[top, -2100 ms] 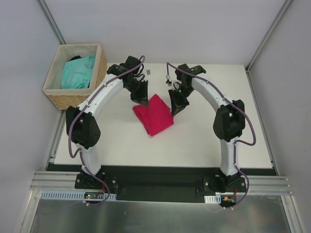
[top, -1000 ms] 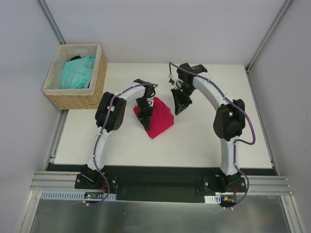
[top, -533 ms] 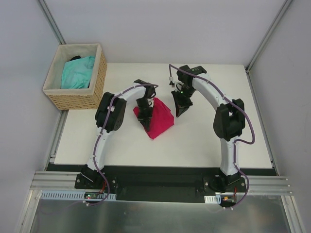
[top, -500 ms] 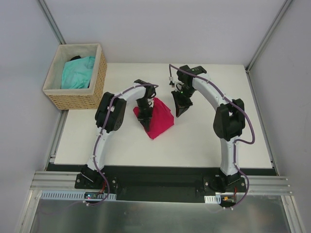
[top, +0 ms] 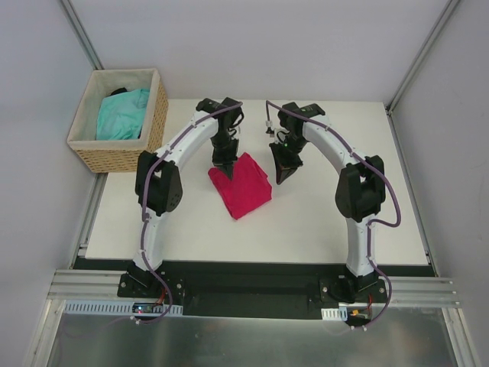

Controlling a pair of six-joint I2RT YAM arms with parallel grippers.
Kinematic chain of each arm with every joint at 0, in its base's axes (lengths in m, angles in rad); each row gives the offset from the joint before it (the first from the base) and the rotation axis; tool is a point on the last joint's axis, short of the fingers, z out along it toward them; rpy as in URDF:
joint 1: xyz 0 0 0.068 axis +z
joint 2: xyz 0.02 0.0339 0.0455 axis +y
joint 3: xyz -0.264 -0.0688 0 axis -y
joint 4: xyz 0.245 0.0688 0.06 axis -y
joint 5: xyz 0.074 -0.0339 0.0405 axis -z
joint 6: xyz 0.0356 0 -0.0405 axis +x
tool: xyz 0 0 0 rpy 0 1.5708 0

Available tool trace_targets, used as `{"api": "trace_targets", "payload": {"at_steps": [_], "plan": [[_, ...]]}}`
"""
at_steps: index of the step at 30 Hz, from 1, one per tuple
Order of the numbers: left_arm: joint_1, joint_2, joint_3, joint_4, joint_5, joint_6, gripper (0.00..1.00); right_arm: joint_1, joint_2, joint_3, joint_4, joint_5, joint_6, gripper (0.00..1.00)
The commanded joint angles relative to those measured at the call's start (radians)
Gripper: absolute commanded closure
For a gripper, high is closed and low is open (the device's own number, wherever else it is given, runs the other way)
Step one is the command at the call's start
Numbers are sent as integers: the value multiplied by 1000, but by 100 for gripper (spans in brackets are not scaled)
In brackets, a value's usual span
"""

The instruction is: Fold and stack the t-shirts

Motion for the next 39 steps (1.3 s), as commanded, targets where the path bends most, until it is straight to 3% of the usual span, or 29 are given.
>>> {"api": "trace_targets", "payload": {"at_steps": [1,6,15,20,28,35,39], "plan": [[-2,-73,1,-130,78,-5,100,3,-19,53,-37,-15,1,99],[-43,-52,-40,-60,189,40,100,1,-9,73,-40,-10,2,99],[-80,103,59,-18,258,60,100,1,-26,50,-40,8,-1,99],[-114,167,37,-6,226,55,100,1,-35,44,-41,17,-2,99],[-122,218,-135,91,111,37,100,1,-55,9,-41,31,-5,99],[-126,362,-120,97,86,47,100,0,-66,-8,-43,40,-10,99],[-126,428,-38,86,87,69,100,0,-68,-6,-44,47,-10,99]]}}
